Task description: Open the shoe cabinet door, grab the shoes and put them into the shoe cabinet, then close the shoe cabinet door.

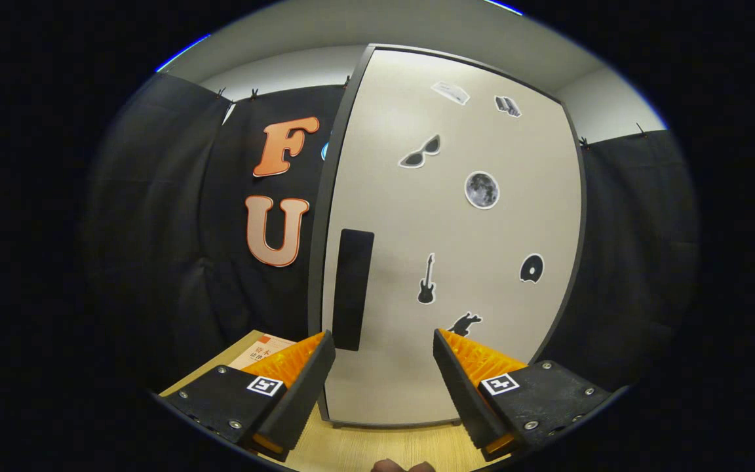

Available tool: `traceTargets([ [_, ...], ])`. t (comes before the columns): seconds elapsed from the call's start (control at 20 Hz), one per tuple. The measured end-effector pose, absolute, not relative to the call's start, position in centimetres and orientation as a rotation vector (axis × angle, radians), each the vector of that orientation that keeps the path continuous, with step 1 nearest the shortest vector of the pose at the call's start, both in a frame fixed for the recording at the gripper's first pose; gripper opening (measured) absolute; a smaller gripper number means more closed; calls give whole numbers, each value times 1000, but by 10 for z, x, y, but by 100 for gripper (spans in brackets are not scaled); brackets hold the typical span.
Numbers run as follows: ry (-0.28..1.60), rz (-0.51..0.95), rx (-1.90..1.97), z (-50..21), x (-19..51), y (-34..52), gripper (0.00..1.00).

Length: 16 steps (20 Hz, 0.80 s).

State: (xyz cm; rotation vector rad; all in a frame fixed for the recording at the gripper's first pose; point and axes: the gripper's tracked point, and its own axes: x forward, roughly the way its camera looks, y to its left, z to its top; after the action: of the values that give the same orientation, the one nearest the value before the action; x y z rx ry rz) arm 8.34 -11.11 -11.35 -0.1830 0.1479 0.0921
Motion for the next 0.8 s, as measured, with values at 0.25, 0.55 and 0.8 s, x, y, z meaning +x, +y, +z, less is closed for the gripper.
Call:
traceTargets([
  [0.25,138,129,-105,-99,43,-152,94],
  [0.55,123,171,-79,-76,-18,-239,95],
  [0.8,98,151,-53,-63,-50,-305,95],
])
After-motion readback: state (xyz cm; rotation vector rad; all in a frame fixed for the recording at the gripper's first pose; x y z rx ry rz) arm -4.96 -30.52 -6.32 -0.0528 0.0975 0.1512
